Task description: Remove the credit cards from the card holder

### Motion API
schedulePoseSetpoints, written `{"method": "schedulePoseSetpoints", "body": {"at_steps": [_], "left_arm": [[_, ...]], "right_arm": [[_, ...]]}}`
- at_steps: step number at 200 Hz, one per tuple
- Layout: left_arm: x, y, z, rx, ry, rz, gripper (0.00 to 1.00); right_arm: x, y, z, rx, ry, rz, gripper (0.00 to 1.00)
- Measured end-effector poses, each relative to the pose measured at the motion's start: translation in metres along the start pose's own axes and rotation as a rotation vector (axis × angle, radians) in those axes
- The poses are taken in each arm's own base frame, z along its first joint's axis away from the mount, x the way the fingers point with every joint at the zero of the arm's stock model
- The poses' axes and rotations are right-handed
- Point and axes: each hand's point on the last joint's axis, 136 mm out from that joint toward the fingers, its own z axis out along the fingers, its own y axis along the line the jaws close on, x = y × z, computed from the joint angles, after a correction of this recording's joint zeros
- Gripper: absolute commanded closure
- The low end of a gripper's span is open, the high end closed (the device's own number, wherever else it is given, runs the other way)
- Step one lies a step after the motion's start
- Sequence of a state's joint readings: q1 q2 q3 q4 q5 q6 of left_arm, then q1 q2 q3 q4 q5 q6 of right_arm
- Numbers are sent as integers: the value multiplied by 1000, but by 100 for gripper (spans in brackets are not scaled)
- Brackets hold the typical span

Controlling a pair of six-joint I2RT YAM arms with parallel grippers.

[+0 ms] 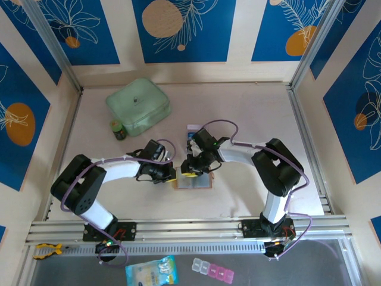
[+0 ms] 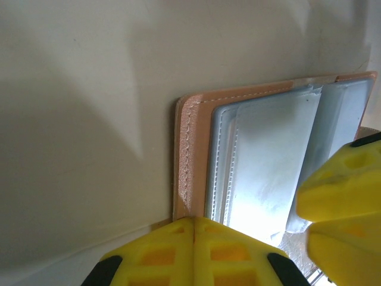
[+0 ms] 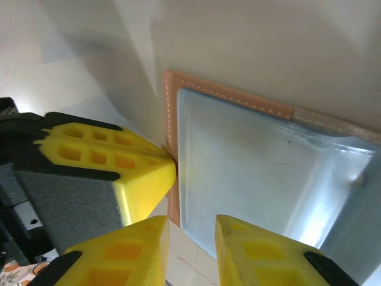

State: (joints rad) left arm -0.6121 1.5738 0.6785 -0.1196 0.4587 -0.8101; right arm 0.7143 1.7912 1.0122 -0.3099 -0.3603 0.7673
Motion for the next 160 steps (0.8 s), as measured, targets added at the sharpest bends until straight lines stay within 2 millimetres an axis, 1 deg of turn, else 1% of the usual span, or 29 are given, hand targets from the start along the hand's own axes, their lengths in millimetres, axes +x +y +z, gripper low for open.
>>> {"method": "schedulePoseSetpoints", "body": {"at_steps": [16,58,94,160], "left_arm": [[0,0,0,0,0,0,100],[0,0,0,-1,0,0,100],[1,1,0,-3,2,0,100],[3,3,0,-12,12,-1,100]], "right_arm": [[2,-1,3,-3,14,4,67],[4,-9,10,17,45,30,67],[4,-10,8,41,48,35,66],[5,-21,1,87,43,34,67]]}}
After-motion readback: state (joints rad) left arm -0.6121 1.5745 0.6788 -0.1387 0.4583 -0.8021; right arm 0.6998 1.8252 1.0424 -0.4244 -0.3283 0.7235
